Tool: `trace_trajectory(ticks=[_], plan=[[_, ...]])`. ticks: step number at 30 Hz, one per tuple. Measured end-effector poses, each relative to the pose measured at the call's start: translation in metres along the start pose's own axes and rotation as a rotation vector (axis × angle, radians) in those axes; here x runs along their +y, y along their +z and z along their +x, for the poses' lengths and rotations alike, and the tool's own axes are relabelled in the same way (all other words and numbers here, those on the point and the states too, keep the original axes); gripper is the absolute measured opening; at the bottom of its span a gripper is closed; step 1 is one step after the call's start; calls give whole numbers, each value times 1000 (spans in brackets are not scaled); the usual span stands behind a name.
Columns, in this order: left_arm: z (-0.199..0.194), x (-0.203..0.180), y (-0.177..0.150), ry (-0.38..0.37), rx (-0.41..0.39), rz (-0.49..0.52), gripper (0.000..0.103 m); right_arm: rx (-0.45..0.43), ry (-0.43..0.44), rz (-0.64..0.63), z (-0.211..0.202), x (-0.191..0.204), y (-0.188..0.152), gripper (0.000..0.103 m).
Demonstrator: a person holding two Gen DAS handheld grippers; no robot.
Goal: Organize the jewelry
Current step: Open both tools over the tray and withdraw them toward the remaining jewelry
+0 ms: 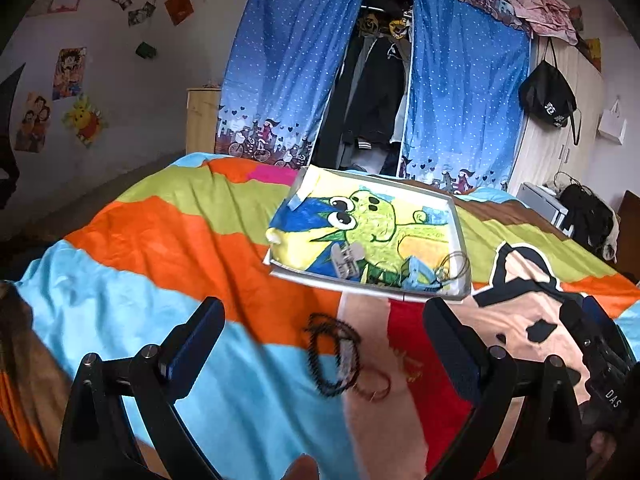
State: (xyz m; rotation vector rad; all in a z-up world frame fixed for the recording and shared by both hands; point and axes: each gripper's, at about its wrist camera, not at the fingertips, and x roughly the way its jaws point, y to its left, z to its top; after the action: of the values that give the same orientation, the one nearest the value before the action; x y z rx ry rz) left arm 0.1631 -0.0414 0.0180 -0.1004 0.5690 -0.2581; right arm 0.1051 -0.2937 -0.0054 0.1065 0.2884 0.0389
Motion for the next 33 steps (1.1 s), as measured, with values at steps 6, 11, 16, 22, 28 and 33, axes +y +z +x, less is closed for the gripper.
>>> trace_trajectory(ticks=[6,11,16,22,28,33], plan=[[-21,9,-24,16,16,38,97,41,-6,-18,-22,17,-13,103],[-32,19,-48,51,31,37,97,78,-26,-7,-34,22,-21,103],[-26,31,-68,80,129,24,97,150,-26,0,-30,28,-29,103],[-12,35,-75,87,266,15,97,322,-28,40,-5,24,-42,103],[9,40,-79,60,358,-4,97,486,-1,117,22,11,-56,103],[35,45,-75,52,419,1,97,631,78,200,52,2,-68,103]])
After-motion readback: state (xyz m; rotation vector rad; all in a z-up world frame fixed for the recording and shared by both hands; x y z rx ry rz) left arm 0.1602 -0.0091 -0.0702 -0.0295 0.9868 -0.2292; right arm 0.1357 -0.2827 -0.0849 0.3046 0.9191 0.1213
